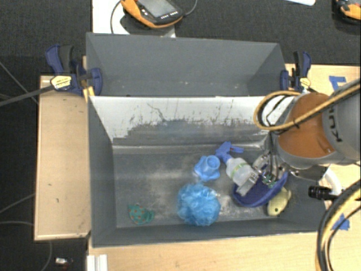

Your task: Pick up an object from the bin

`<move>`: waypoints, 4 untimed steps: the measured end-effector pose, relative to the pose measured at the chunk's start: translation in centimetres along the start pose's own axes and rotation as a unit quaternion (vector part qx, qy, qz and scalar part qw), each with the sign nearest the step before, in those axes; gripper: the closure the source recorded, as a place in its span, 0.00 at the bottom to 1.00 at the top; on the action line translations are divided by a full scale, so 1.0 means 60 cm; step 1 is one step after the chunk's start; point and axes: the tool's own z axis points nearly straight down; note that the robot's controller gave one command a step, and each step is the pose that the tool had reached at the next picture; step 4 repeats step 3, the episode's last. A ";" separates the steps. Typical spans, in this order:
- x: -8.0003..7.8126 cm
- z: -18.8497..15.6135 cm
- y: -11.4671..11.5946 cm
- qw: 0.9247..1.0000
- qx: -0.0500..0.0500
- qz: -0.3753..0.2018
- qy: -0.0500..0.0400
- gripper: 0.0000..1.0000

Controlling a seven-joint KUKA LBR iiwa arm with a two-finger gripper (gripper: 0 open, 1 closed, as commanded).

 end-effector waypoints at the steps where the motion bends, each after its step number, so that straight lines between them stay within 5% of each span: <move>1: 0.000 0.015 0.000 0.995 0.002 0.100 0.005 1.00; 2: 0.000 0.015 0.000 0.995 0.002 0.100 0.005 1.00; 3: 0.002 -0.073 0.022 0.995 0.006 0.098 0.007 1.00; 4: 0.002 -0.073 0.022 0.995 0.006 0.098 0.007 1.00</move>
Offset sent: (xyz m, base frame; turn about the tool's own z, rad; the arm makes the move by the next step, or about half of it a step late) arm 0.0000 0.0000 0.0000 0.0000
